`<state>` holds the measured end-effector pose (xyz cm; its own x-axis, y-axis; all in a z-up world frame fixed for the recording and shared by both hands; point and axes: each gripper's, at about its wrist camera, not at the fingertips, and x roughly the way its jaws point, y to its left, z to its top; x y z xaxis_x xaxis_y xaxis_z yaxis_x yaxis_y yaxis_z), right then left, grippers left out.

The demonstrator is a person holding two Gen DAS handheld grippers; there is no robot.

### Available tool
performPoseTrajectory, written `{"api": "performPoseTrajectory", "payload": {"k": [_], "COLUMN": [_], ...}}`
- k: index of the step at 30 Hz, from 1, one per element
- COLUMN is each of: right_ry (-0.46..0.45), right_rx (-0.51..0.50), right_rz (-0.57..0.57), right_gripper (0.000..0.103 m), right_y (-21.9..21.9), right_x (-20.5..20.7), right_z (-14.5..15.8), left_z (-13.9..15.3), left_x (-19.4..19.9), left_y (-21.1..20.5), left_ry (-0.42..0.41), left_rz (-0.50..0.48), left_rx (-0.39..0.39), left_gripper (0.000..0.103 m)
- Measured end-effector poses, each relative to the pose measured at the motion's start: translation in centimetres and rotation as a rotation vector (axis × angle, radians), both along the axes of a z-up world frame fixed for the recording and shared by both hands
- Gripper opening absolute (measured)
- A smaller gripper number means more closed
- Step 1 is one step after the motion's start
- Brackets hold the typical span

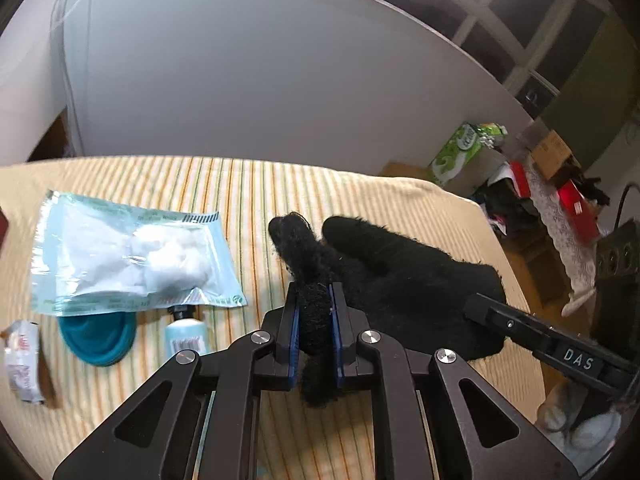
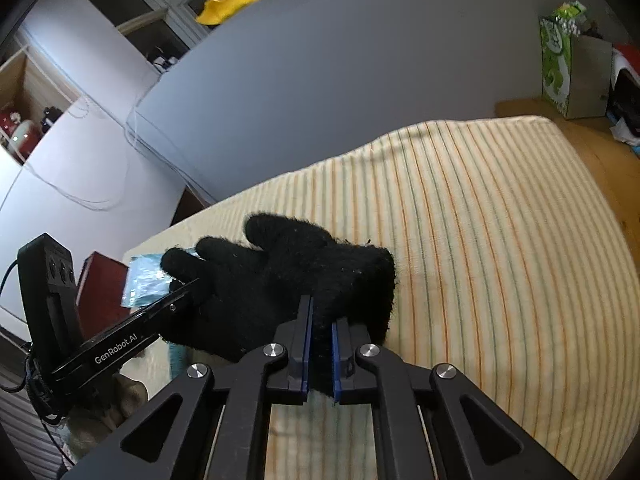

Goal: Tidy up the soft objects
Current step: 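Lift the black glove with the right tool and carry it to the shoebox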

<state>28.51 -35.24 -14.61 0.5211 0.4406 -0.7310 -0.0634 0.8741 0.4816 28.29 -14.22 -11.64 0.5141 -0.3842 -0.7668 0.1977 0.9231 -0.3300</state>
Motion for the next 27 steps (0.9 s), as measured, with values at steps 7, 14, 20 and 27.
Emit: {"api": "performPoseTrajectory", "payload": {"k": [7, 14, 20, 27], "right_ry": [-0.090, -0.167, -0.238, -0.276], "right_rx": [-0.042, -0.026, -0.029, 0.000], "right_rz": [0.031, 0.080, 0.195, 0.371], "right_gripper": [0.007, 0.007, 0.007, 0.007], "right_y": [1.6, 5.2, 12.1, 22.8], "right_x": [-3.6, -6.3, -8.0, -8.7], "right_z": [4.8, 10.1, 13.9, 15.6], "left_z": [3.7, 8.2, 10.8, 11.9], "left_x": [-3.2, -7.1, -10.3, -14.5], "left_y": [2.2, 7.7, 14.3, 23.7], "left_ry": [-0.070, -0.153, -0.222, -0.275], "left_rz": [-0.018, 0.011, 0.080, 0.221], "left_rx": [-0.053, -0.119, -0.124, -0.096], "left_gripper": [0.011, 0.011, 0.011, 0.011]}}
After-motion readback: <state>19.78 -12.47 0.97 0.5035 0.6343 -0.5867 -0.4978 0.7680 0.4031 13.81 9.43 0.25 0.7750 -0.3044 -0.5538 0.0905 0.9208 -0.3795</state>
